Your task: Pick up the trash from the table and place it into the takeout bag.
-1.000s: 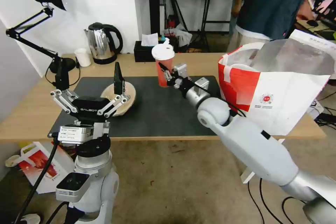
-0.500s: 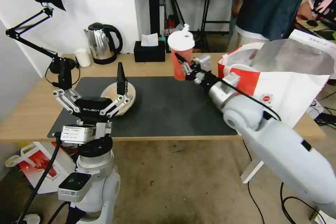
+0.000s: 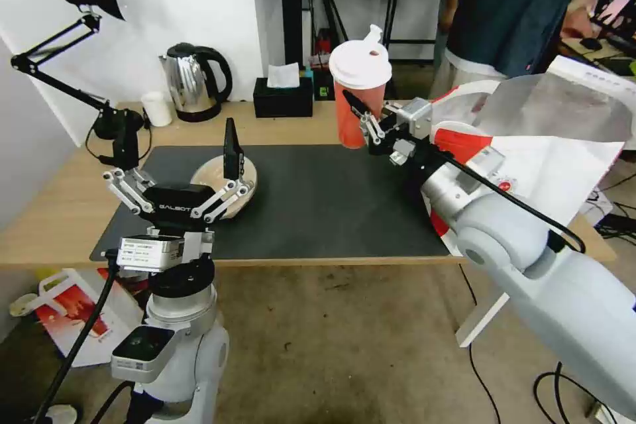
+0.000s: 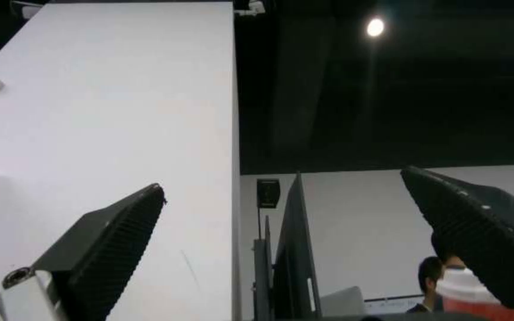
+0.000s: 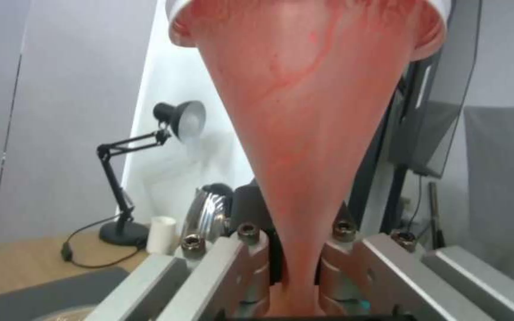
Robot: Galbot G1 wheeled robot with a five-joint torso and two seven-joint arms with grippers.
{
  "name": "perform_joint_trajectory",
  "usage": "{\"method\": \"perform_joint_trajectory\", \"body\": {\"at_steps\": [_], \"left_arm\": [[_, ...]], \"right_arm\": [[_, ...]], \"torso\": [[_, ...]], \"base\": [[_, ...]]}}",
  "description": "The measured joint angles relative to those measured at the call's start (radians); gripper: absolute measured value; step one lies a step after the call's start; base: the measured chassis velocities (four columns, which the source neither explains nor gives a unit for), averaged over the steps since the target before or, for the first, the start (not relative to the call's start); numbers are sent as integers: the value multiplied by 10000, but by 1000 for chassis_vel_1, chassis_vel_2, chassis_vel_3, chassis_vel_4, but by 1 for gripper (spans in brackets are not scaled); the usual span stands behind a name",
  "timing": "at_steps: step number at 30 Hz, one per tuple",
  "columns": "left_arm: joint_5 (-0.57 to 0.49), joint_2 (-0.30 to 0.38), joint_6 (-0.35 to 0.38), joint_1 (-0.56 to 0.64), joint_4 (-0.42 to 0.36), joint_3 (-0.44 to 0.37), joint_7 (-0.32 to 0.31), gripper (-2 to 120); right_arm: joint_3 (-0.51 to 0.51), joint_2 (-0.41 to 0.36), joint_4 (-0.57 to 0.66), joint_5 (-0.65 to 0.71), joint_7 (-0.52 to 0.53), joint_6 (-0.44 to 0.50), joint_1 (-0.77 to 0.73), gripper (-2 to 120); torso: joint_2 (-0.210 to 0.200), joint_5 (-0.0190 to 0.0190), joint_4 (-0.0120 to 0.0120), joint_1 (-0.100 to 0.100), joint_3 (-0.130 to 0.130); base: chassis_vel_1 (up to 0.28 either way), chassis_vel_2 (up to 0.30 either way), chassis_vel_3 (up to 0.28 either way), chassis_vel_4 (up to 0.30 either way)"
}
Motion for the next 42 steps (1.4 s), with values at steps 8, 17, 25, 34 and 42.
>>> {"method": "perform_joint_trajectory", "body": {"at_steps": [8,17,25,34,42], "left_arm": [[9,0,4,49,-77,-6,3,100],[37,0,11,39,-75,138,12,100],[40,3,17,55,-94,148,16,100],[40,4,20,77,-123,259,20,100],[40,6,21,83,-137,315,23,100]], "right_arm": [[749,-285,1096,8,36,37,-676,4],[2082,-688,1383,91,168,20,-977,4],[2980,-816,1211,231,197,12,-1003,4],[4451,-876,786,26,117,30,-1634,4],[5164,-898,569,-131,76,46,-2075,4]], "torso": [[0,0,1,0,1],[0,1,0,0,1],[0,0,1,0,1],[0,0,0,0,1],[0,-1,0,0,0]], "base": [[0,0,0,0],[0,0,0,0],[0,0,0,0],[0,0,0,0],[0,0,0,0]]}}
